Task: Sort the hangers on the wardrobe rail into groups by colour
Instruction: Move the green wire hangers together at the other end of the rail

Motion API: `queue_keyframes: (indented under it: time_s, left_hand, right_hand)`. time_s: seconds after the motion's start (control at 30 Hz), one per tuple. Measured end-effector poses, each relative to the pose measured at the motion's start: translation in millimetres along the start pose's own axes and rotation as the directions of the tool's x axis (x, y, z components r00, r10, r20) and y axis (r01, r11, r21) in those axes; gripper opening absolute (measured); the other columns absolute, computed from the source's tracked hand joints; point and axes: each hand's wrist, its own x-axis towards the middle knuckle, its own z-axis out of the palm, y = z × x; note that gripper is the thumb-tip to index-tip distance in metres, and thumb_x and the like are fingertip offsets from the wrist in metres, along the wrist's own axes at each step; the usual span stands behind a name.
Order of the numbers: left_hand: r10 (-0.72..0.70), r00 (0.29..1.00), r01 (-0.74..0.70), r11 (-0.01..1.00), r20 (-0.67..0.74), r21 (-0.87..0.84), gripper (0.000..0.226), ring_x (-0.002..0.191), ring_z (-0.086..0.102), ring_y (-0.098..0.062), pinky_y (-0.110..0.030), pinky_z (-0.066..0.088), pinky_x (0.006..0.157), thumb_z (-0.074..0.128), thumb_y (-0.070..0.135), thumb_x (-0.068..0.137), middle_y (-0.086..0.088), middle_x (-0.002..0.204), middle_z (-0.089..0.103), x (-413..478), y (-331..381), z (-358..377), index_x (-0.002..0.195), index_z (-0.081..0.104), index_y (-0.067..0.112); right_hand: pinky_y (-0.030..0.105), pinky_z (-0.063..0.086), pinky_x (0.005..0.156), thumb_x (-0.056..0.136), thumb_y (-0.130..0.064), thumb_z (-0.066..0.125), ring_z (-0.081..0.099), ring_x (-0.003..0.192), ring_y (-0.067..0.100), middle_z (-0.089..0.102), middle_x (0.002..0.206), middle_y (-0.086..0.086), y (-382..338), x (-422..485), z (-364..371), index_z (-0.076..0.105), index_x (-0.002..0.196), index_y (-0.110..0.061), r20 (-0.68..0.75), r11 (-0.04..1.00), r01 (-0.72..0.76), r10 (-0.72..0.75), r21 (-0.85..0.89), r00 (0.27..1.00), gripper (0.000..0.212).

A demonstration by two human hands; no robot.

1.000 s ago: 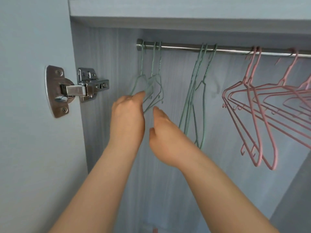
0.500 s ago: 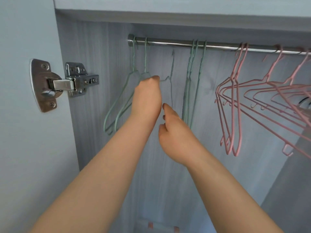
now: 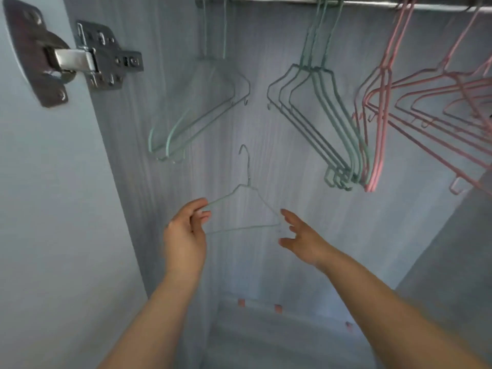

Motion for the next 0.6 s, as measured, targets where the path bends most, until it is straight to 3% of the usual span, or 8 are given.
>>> queue_keyframes:
  time_s: [0.1, 0.23, 0.33, 0.4, 0.43, 0.5, 0.57, 0.6]
  left_hand:
    - [-0.062, 0.998, 0.061, 0.996, -0.003, -0.067, 0.027, 0.076, 0.065, 0.005, -0.002, 0.046, 0.072, 0.044, 0.001, 0.092, 0.005, 0.080, 0.067, -34, -14, -15, 0.096, 0.064, 0.017]
    - [-0.139, 0.990, 0.141, 0.971, 0.026, -0.194, 0.027, 0.076, 0.067, 0.003, -0.005, 0.048, 0.075, 0.048, 0.002, 0.090, 0.005, 0.081, 0.070, -57, -24, -28, 0.087, 0.067, 0.022]
    - [-0.159, 0.982, 0.180, 0.954, 0.102, -0.240, 0.029, 0.076, 0.067, -0.001, -0.009, 0.051, 0.077, 0.048, -0.001, 0.089, 0.012, 0.082, 0.073, -64, -32, -34, 0.081, 0.067, 0.019]
    - [-0.164, 0.974, 0.198, 0.950, 0.155, -0.241, 0.029, 0.076, 0.067, -0.002, -0.010, 0.051, 0.075, 0.048, -0.001, 0.089, 0.014, 0.087, 0.074, -67, -37, -36, 0.079, 0.067, 0.018]
    - [-0.170, 0.969, 0.213, 0.945, 0.181, -0.249, 0.029, 0.076, 0.067, -0.002, -0.010, 0.051, 0.074, 0.047, -0.002, 0.089, 0.014, 0.087, 0.074, -68, -40, -35, 0.079, 0.067, 0.018]
    - [-0.207, 0.951, 0.263, 0.931, 0.228, -0.252, 0.029, 0.077, 0.067, -0.002, -0.010, 0.051, 0.075, 0.047, -0.003, 0.089, 0.014, 0.086, 0.074, -67, -47, -35, 0.081, 0.066, 0.018]
    - [-0.290, 0.917, 0.344, 0.922, 0.275, -0.177, 0.026, 0.081, 0.066, -0.004, -0.013, 0.051, 0.078, 0.048, -0.002, 0.089, 0.012, 0.087, 0.074, -67, -58, -31, 0.088, 0.065, 0.018]
    - [-0.358, 0.892, 0.388, 0.920, 0.276, -0.058, 0.022, 0.088, 0.066, -0.010, -0.020, 0.051, 0.083, 0.049, 0.000, 0.090, 0.006, 0.095, 0.073, -67, -68, -29, 0.098, 0.063, 0.015]
  right_hand:
    - [0.030, 0.025, 0.109, 0.089, -0.019, 0.055, 0.027, 0.137, 0.021, 0.022, 0.152, 0.005, 45, 1, -16, 0.017, 0.144, -0.027, 0.010, 0.993, -0.118, 0.118, -0.014, 0.993, 0.067]
    - [0.031, 0.017, 0.113, 0.091, -0.028, 0.051, 0.018, 0.141, 0.021, 0.014, 0.155, 0.007, 81, 2, -28, 0.010, 0.146, -0.021, -0.014, 0.979, -0.177, 0.176, -0.101, 0.984, 0.068]
    - [0.035, 0.011, 0.117, 0.091, -0.038, 0.047, 0.012, 0.143, 0.025, 0.007, 0.156, 0.010, 95, 4, -38, 0.003, 0.146, -0.018, -0.088, 0.942, -0.204, 0.187, -0.267, 0.979, 0.073]
    - [0.038, 0.013, 0.117, 0.091, -0.044, 0.043, 0.015, 0.142, 0.027, 0.016, 0.154, 0.012, 105, 3, -48, 0.016, 0.145, -0.019, -0.108, 0.881, -0.196, 0.165, -0.431, 0.980, 0.066]
    - [0.038, 0.020, 0.114, 0.092, -0.044, 0.042, 0.025, 0.138, 0.028, 0.030, 0.149, 0.013, 110, 2, -54, 0.032, 0.140, -0.017, -0.086, 0.863, -0.176, 0.154, -0.474, 0.984, 0.056]
    - [0.032, 0.039, 0.094, 0.093, -0.039, 0.040, 0.052, 0.111, 0.025, 0.060, 0.112, 0.010, 113, -4, -66, 0.061, 0.105, -0.012, -0.006, 0.897, -0.163, 0.176, -0.410, 0.984, 0.036]
    - [0.021, 0.040, 0.068, 0.093, -0.036, 0.043, 0.054, 0.076, 0.016, 0.057, 0.074, 0.000, 109, -16, -76, 0.058, 0.070, -0.017, 0.073, 0.927, -0.167, 0.203, -0.336, 0.976, 0.034]
    - [0.019, 0.037, 0.062, 0.092, -0.036, 0.045, 0.049, 0.067, 0.012, 0.052, 0.067, -0.003, 104, -23, -80, 0.056, 0.063, -0.020, 0.102, 0.921, -0.161, 0.209, -0.354, 0.973, 0.035]
